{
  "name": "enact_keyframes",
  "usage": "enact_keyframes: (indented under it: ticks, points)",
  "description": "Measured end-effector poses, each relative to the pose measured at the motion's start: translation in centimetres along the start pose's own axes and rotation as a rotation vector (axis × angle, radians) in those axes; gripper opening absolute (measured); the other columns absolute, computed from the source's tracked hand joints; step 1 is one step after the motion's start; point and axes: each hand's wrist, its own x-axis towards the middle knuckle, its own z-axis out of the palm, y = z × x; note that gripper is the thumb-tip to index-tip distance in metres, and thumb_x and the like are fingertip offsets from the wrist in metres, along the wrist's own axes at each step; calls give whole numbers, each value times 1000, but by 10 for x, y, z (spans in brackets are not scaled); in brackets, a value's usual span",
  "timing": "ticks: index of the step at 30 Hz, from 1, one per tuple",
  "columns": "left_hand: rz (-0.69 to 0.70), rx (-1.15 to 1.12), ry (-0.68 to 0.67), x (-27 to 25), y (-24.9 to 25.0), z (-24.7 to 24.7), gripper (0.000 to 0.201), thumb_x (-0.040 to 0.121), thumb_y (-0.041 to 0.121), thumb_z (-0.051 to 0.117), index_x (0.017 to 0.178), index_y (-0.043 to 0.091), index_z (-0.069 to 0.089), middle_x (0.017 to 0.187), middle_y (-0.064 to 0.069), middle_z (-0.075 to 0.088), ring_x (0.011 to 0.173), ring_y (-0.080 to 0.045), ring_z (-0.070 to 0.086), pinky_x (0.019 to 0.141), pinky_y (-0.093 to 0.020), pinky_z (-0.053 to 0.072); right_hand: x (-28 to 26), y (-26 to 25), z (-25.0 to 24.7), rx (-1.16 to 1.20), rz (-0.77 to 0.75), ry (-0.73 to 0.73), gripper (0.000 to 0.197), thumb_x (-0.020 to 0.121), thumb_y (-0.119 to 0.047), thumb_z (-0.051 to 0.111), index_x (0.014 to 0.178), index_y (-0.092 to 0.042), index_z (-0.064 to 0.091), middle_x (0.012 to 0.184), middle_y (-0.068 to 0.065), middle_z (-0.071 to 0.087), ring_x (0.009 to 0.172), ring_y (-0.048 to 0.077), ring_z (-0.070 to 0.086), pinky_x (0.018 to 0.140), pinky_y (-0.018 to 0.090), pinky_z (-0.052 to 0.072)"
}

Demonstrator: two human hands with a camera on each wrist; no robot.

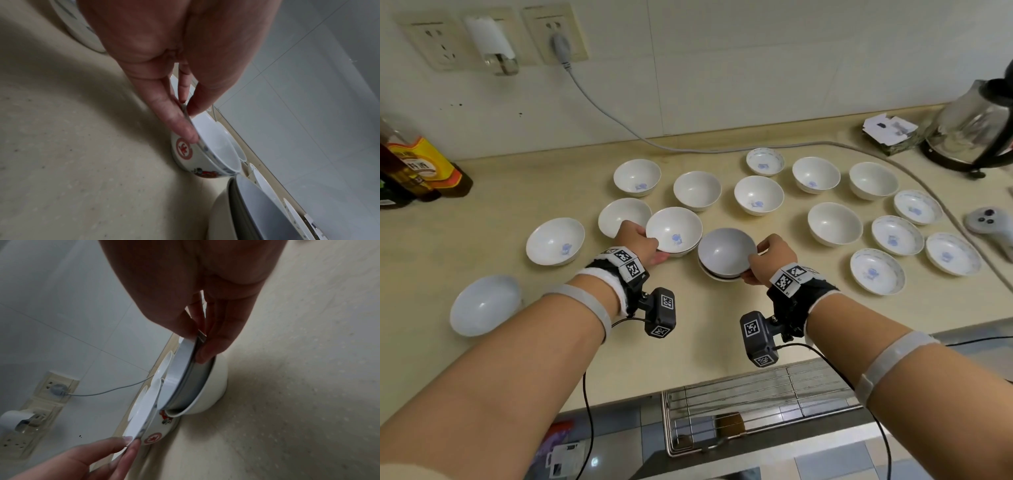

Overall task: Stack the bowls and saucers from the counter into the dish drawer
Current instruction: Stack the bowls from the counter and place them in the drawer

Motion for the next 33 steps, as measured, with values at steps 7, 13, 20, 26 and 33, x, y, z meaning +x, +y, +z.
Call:
enact_keyframes:
  ticks: [7, 13, 20, 26, 33]
  points:
    - [-114, -273, -67, -11, 8, 7, 34, 85, -9, 52, 107, 15, 44, 124, -18, 51, 97, -52, 67, 73, -50, 61, 2, -2, 6, 105, 134, -137, 26, 89, -9, 49, 115, -4, 52, 103, 23, 64, 74, 42, 75, 71, 52, 63]
    - [-115, -256, -118, -17, 4, 0, 33, 83, -4, 57, 105, 17, 44, 119, -14, 50, 96, -50, 68, 76, -55, 61, 0, -2, -4, 176, 107, -100, 21, 89, -1, 46, 107, 0, 57, 115, 29, 62, 87, 52, 69, 75, 55, 61]
    - [-77, -215, -209, -36, -8, -1, 37, 84, 1, 58, 113, 22, 51, 112, -11, 59, 76, -39, 75, 71, -48, 64, -11, -43, -34, 237, -69, -66, 40, 89, 1, 44, 128, 3, 55, 111, 27, 64, 72, 42, 71, 53, 35, 63]
    - [-122, -278, -385, -53, -17, 7, 51, 89, -5, 50, 132, 22, 47, 122, -27, 63, 82, -43, 75, 80, -50, 62, -22, -58, 2, -14, -1, -251, 36, 92, 0, 46, 127, -3, 55, 103, 23, 66, 78, 41, 73, 63, 41, 64]
    - [-138, -400, -447, -69, -31, 1, 39, 103, 16, 42, 142, 19, 47, 125, -17, 63, 84, -35, 73, 75, -40, 61, -29, -47, 26, -177, -22, -247, 33, 93, -3, 44, 123, 2, 55, 106, 26, 66, 66, 34, 69, 52, 36, 62]
